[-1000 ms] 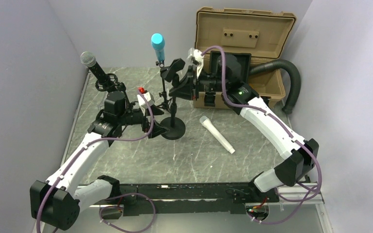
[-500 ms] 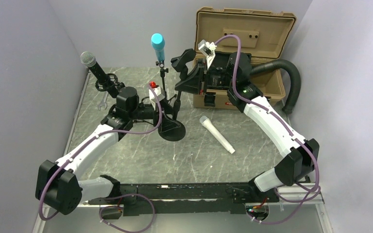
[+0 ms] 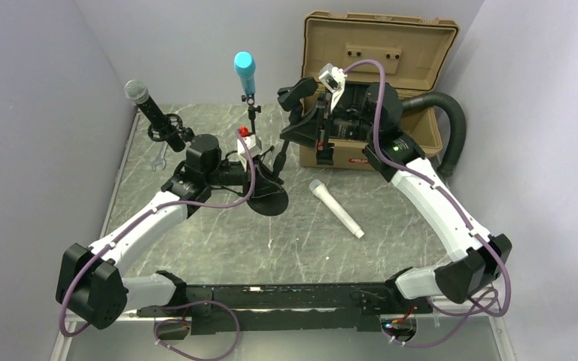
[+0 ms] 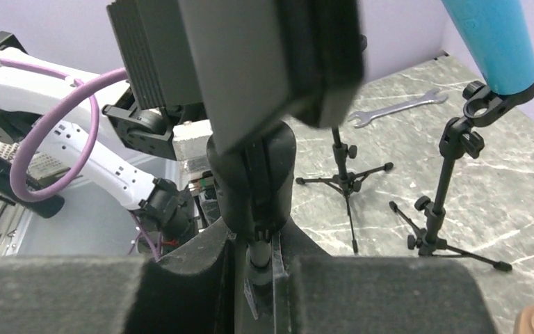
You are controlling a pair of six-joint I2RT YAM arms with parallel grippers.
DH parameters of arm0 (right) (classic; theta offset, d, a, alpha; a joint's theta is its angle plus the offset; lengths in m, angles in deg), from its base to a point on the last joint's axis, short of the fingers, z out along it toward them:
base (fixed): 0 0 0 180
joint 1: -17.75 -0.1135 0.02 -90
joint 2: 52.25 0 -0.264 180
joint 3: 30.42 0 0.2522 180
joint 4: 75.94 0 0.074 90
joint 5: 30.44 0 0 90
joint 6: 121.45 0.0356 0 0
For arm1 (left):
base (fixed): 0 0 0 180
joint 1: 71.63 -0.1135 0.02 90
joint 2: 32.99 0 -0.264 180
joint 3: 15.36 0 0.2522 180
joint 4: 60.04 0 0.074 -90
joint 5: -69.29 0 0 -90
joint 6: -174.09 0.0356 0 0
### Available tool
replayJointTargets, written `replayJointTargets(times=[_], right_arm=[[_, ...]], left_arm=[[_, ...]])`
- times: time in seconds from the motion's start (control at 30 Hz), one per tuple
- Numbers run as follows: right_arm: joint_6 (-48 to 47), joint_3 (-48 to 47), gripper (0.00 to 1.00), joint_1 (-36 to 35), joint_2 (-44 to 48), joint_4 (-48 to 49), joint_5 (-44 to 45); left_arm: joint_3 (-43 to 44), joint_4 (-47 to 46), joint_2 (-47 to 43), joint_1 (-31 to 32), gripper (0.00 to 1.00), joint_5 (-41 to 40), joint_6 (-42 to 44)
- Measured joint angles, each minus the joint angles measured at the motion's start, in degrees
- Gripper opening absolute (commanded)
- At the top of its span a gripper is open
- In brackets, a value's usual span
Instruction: Remove the microphone from the stand
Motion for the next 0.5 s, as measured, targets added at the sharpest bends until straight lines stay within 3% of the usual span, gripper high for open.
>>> replayJointTargets(times=[0.13, 0.17, 0.2, 0.23, 0.33, 0.5], right_arm=[[-4.17, 0.13, 0.55, 0.46, 3.10, -5.05, 2.12], [-4.83, 0.17, 0.66, 0.96, 3.76, -5.68, 2.38], [-5.88, 0.42, 0.89, 1.46, 4.57, -6.10, 2.62], [-6.54, 0.74, 0.99, 1.99, 5.31, -6.43, 2.73], [-7.45, 2.56, 1.00, 2.56, 6.95, -6.21, 2.80], [-4.85, 8.13, 0.92, 2.54, 7.96, -3.19, 1.84]], left_arm=[[0.61, 2.58, -1.40, -0.07, 0.00, 0.02, 0.00], [1.22, 3.74, -1.55, -0.33, 0.00, 0.02, 0.02], [2.01, 4.87, -1.57, -0.55, 0.00, 0.00, -0.04], [2.86, 5.73, -1.57, -0.76, 0.00, -0.15, -0.20], [4.46, 6.62, -1.73, -1.03, 0.00, -0.85, -1.22], [4.48, 6.93, -2.29, -1.01, 0.00, -3.02, -2.91]])
